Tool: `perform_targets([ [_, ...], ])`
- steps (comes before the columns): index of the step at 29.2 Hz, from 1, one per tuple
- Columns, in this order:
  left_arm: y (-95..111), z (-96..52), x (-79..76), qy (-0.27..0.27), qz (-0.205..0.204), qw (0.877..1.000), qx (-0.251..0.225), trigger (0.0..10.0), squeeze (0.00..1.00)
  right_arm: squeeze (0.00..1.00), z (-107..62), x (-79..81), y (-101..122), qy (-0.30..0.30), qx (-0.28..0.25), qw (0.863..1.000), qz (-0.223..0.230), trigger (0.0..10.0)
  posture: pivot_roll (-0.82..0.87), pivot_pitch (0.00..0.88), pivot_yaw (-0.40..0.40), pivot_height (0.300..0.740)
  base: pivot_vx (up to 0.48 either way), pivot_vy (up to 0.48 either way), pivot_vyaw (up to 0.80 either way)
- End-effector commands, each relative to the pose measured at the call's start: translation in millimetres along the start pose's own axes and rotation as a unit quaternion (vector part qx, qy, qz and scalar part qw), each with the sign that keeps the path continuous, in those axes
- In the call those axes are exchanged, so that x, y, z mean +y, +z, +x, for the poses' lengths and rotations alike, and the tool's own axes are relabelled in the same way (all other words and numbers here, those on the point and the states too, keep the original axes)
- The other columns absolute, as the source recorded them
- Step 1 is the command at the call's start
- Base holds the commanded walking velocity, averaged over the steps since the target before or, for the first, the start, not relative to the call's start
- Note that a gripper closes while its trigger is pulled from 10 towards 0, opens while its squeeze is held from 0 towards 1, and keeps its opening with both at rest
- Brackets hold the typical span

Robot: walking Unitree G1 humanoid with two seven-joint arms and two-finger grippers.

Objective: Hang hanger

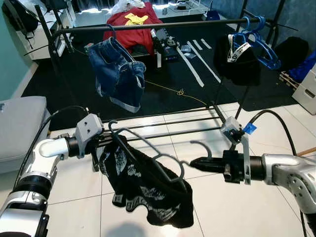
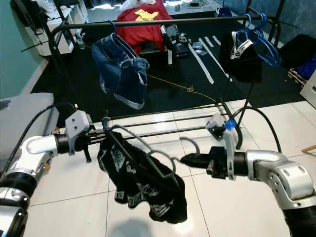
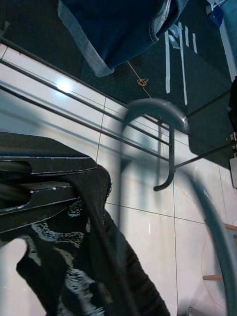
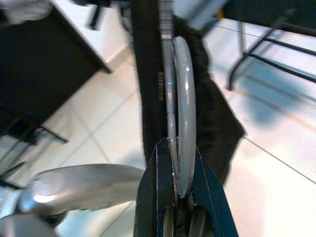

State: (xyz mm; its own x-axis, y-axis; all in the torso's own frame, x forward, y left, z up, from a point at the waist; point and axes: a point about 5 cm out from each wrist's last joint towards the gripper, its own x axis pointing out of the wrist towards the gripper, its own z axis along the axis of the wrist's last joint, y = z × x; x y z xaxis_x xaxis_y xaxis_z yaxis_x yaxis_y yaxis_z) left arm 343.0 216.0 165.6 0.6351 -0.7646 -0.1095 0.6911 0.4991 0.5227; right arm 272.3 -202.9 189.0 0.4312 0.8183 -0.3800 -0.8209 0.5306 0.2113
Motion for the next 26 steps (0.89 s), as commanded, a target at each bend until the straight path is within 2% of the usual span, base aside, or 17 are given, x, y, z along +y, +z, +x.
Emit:
perform_targets([
  [1,5.7,-8.8,11.7,0.010,0.032,0.999,0.008,0.0,0.00,0.00,-1.1,-3.1,-0.9,-0.014,0.006,1.000,0.001,0.0,0.01,0.125,0.086,0.740,0.000,0.000,0.00],
  [11,6.8,-10.3,15.4,0.026,0.042,0.999,0.014,0.0,0.00,0.00,0.8,2.5,-5.9,0.009,0.014,1.000,0.011,0.0,0.01,0.117,0.081,0.740,0.000,0.000,0.00],
  [20,9.9,-0.3,19.2,0.043,0.060,0.997,0.026,0.0,0.00,0.00,4.1,16.7,-8.7,0.058,0.017,0.998,0.019,0.0,0.01,0.111,0.081,0.740,0.000,0.000,0.00],
  [22,12.6,4.2,22.9,0.062,0.066,0.996,0.026,0.0,0.00,0.00,9.1,26.0,-16.9,0.081,0.030,0.996,0.033,0.0,0.01,0.107,0.082,0.740,0.000,0.000,0.00],
  [26,15.3,6.3,24.9,0.070,0.070,0.995,0.021,0.0,0.00,0.00,11.9,28.9,-21.1,0.086,0.036,0.995,0.039,0.0,0.01,0.107,0.083,0.740,0.000,0.000,0.00],
])
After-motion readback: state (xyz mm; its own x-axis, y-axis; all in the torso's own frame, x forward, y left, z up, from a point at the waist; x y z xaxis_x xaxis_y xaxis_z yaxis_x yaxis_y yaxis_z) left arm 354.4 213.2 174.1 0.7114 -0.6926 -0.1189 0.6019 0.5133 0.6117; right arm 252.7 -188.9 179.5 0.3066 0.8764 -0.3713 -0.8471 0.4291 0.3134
